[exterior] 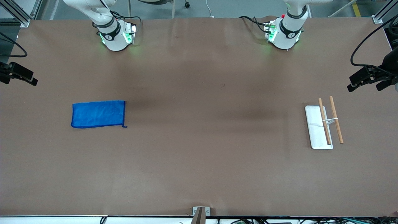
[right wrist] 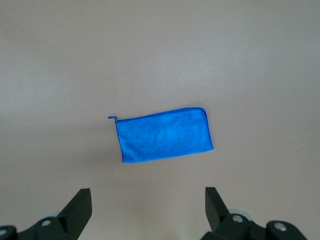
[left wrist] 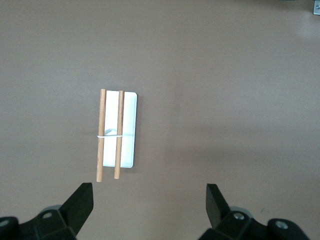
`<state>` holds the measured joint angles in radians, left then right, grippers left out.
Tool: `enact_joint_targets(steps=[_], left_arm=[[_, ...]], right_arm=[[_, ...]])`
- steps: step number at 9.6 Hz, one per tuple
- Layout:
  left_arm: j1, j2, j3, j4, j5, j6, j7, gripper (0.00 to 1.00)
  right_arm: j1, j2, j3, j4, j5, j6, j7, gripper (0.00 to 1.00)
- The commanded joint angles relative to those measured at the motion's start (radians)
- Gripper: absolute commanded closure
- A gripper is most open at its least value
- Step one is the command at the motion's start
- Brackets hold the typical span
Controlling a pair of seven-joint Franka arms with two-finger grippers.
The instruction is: Right arm passes towel to left arm to hang
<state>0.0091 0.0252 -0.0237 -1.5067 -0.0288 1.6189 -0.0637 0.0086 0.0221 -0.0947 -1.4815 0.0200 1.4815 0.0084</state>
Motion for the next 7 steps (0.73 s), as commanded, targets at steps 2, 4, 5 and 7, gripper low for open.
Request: enact_joint_targets(steps=[2, 4, 5, 7], left_arm=[[0.005, 0.002, -0.002, -0.032, -0.006, 0.006, 0.015, 0.01], [0.002, 0.005, -0.002, -0.033, -0.005, 0.007, 0.015, 0.01], [0.002, 0.005, -0.002, -0.033, -0.006, 0.006, 0.015, 0.01], [0.002, 0.009, -0.002, -0.033, -0.005, 0.006, 0.012, 0.01]], right_arm=[[-0.007, 0.001, 0.006, -0.034, -0.003, -0.01, -0.027, 0.0], [-0.009, -0.001, 0.006, -0.176, -0.003, 0.1, -0.036, 0.0], [-0.016, -0.001, 0.006, -0.239, -0.003, 0.165, -0.048, 0.0], [-0.021, -0.002, 0.006, -0.433, -0.003, 0.36, -0.106, 0.0]])
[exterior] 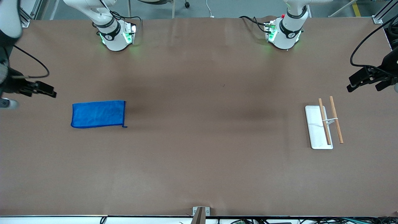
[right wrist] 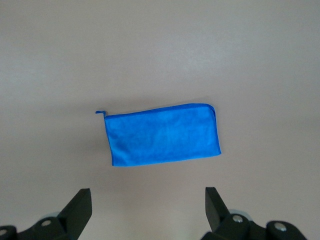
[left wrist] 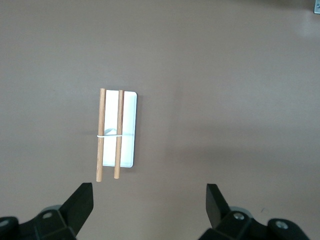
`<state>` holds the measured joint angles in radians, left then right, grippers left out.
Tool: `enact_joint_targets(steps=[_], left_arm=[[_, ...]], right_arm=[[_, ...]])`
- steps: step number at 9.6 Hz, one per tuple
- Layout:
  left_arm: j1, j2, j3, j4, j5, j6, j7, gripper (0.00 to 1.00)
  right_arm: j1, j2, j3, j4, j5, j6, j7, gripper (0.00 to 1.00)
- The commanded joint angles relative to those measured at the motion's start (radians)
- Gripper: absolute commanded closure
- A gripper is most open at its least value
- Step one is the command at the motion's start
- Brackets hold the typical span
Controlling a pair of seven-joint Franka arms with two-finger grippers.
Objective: Right arm passes towel to left arm to hang
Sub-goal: 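Lower the right gripper onto the blue towel's edge and close it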
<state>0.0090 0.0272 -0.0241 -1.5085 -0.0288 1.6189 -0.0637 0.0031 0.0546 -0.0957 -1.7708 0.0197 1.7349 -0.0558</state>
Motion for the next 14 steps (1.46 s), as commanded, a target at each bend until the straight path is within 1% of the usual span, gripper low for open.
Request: enact_joint_targets(steps=[1, 3, 4, 6, 7, 8, 10, 12, 14], left_arm=[[0.002, 0.008, -0.002, -0.03, -0.003, 0.007, 0.013, 0.01], [0.005, 0.008, 0.0, -0.03, -0.003, 0.006, 0.013, 0.0], [0.003, 0.01, 0.0, -0.032, -0.003, 0.007, 0.013, 0.0], [0.0, 0.017, -0.002, -0.033, -0.003, 0.007, 0.007, 0.0], [0.0, 0.017, -0.002, -0.033, -0.003, 0.006, 0.005, 0.0], [-0.001, 0.017, -0.002, -0.033, -0.003, 0.006, 0.004, 0.0], [-0.001, 0.017, -0.002, -0.033, -0.003, 0.004, 0.004, 0.0], [-0.001, 0.017, -0.002, -0.033, -0.003, -0.002, 0.004, 0.0], [-0.001, 0.016, -0.002, -0.033, -0.003, -0.01, 0.004, 0.0]], right_arm=[[-0.038, -0.035, 0.005, -0.262, -0.003, 0.246, -0.095, 0.0], [-0.071, -0.03, 0.007, -0.451, -0.001, 0.502, -0.177, 0.0], [-0.072, -0.004, 0.007, -0.528, -0.001, 0.619, -0.177, 0.0], [-0.063, 0.081, 0.007, -0.642, -0.001, 0.829, -0.179, 0.0], [-0.055, 0.123, 0.008, -0.677, -0.001, 0.93, -0.179, 0.0], [-0.052, 0.169, 0.008, -0.686, -0.001, 1.004, -0.179, 0.0], [-0.052, 0.201, 0.011, -0.69, -0.001, 1.023, -0.179, 0.0], [-0.052, 0.246, 0.013, -0.713, -0.001, 1.106, -0.177, 0.05], [-0.052, 0.249, 0.013, -0.714, -0.001, 1.106, -0.177, 0.27]])
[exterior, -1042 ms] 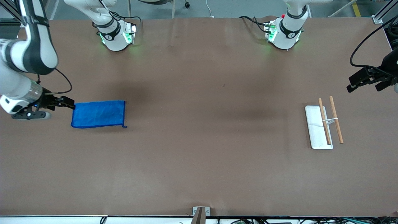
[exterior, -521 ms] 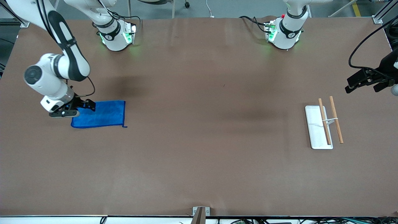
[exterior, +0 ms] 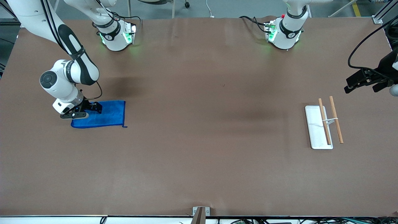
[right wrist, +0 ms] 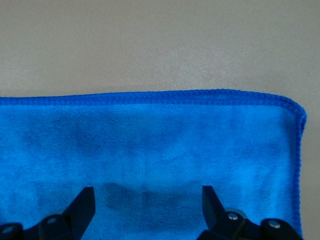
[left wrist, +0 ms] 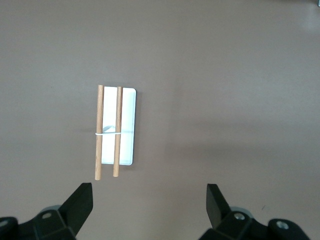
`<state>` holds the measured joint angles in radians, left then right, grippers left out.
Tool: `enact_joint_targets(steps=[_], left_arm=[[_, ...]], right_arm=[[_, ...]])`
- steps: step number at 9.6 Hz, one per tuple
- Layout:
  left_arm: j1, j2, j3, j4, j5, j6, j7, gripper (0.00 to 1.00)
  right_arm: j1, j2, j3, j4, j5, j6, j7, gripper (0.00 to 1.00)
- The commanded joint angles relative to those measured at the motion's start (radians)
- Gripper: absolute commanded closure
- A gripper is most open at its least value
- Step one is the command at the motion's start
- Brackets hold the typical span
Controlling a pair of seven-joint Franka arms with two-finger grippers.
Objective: Right arm passes towel to left arm to hang
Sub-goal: 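Lower the right gripper onto the blue towel's edge and close it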
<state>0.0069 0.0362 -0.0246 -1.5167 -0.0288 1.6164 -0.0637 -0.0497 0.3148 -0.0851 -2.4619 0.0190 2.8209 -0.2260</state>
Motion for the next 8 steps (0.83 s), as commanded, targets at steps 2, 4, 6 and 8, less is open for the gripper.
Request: enact_joint_targets(steps=[2, 4, 6, 8], left_arm=[[0.001, 0.005, -0.001, -0.023, -0.003, -0.007, 0.004, 0.0], [0.001, 0.004, -0.001, -0.023, -0.003, -0.009, 0.004, 0.0], [0.001, 0.004, -0.001, -0.025, -0.003, -0.009, 0.007, 0.0], [0.001, 0.005, -0.001, -0.023, -0.003, -0.009, 0.007, 0.0]], right_arm=[[-0.001, 0.003, 0.004, -0.023, 0.001, 0.023, -0.007, 0.36], [-0.001, 0.01, 0.005, -0.023, 0.003, 0.023, -0.004, 0.5], [-0.004, 0.009, 0.005, -0.02, 0.006, 0.014, 0.005, 1.0], [0.004, -0.022, 0.007, -0.003, 0.007, -0.079, 0.007, 1.0]])
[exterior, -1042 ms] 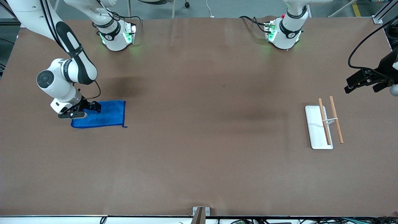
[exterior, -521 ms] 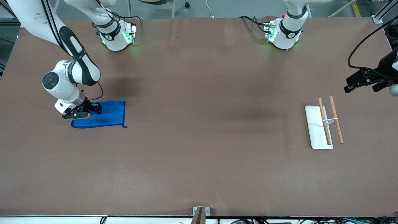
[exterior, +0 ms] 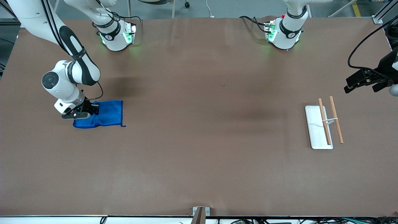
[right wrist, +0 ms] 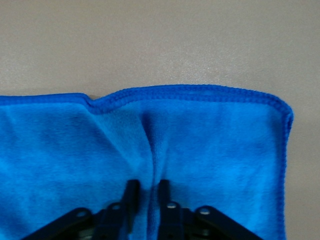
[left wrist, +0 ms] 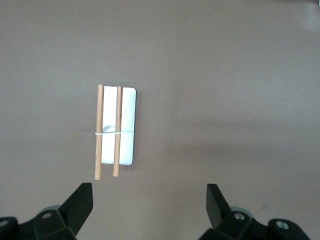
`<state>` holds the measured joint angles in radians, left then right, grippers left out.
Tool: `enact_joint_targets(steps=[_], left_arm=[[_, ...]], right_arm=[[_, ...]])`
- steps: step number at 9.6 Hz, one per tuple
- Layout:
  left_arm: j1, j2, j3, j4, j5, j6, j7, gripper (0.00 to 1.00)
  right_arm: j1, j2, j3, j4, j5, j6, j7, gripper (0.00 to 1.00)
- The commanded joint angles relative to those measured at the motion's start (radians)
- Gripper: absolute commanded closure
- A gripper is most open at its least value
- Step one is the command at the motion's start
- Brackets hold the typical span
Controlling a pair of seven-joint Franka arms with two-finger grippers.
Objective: Right arm passes towel to left arm to hang
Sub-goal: 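Lift the blue towel with the right gripper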
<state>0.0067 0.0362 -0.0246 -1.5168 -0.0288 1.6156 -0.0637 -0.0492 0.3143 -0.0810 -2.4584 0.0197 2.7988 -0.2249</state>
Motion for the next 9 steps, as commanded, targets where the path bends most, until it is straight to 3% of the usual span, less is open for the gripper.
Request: enact_joint_targets(steps=[1, 5, 7, 9], left_arm=[[0.001, 0.005, -0.001, -0.025, -0.003, -0.008, -0.001, 0.0], [0.007, 0.007, -0.001, -0.025, -0.003, -0.037, 0.016, 0.0], [0.004, 0.007, -0.001, -0.022, -0.006, -0.034, 0.019, 0.0], [-0.005, 0.007, -0.004, -0.025, -0.017, -0.036, 0.022, 0.0]], right_arm=[[0.006, -0.074, 0.0, 0.031, 0.006, -0.176, 0.004, 1.0], [0.057, -0.208, 0.001, 0.243, 0.011, -0.613, 0.056, 1.0], [0.141, -0.248, 0.006, 0.33, 0.02, -0.767, 0.075, 1.0], [0.271, -0.248, 0.007, 0.45, 0.148, -0.884, 0.166, 1.0]])
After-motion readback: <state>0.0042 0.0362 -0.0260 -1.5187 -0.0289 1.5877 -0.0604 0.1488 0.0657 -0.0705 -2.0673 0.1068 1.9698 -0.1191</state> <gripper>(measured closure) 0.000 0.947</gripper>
